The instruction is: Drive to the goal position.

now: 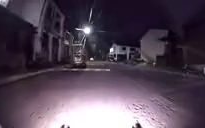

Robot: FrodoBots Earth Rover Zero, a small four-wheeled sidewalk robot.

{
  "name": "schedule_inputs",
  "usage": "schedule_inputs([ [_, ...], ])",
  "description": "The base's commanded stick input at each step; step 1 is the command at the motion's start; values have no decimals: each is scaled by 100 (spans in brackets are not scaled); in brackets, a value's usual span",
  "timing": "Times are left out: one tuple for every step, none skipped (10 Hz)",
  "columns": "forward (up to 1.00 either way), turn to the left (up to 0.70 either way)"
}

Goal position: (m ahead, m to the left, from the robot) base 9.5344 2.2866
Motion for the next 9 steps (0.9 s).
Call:
schedule_inputs([
  [85,0],
  [85,0],
  [85,0],
  [85,0],
  [85,0],
  [85,0],
  [85,0],
  [85,0],
  [85,0],
])
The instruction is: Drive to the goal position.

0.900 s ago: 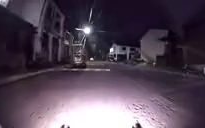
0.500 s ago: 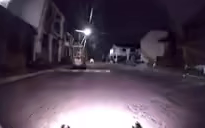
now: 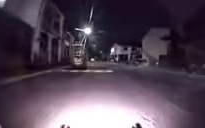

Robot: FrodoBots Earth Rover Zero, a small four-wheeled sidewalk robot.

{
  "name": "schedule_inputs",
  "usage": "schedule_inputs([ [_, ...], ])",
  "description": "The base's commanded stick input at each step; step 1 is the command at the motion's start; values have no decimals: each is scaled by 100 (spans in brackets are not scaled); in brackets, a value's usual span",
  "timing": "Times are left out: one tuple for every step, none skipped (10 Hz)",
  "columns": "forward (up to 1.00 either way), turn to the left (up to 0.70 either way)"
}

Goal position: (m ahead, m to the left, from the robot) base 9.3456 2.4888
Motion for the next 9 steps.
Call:
schedule_inputs([
  [85,0],
  [85,0],
  [85,0],
  [85,0],
  [85,0],
  [85,0],
  [85,0],
  [85,0],
  [85,0],
])
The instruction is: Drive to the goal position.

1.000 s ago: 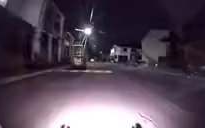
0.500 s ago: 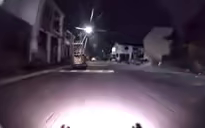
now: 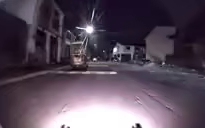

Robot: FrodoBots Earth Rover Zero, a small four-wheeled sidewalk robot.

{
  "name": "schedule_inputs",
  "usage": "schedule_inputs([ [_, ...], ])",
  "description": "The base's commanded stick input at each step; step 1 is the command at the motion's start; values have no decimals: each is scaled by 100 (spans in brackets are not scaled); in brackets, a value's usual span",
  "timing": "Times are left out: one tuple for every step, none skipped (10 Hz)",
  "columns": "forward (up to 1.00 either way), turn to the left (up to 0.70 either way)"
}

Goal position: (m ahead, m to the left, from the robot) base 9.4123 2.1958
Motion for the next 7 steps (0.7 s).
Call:
schedule_inputs([
  [85,0],
  [85,0],
  [85,0],
  [85,0],
  [85,0],
  [85,0],
  [85,0],
])
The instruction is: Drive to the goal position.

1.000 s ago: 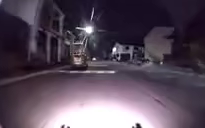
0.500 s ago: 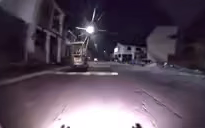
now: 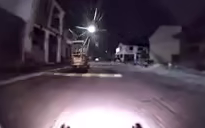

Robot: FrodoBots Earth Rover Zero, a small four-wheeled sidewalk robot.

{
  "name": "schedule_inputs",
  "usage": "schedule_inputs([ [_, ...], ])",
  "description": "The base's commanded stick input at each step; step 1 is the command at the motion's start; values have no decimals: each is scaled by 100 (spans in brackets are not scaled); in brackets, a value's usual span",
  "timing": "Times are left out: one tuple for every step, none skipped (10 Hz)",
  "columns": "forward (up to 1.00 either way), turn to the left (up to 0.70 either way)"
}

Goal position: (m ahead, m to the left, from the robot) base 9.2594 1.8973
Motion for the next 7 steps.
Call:
schedule_inputs([
  [85,0],
  [85,0],
  [85,0],
  [85,0],
  [85,0],
  [85,0],
  [85,0],
])
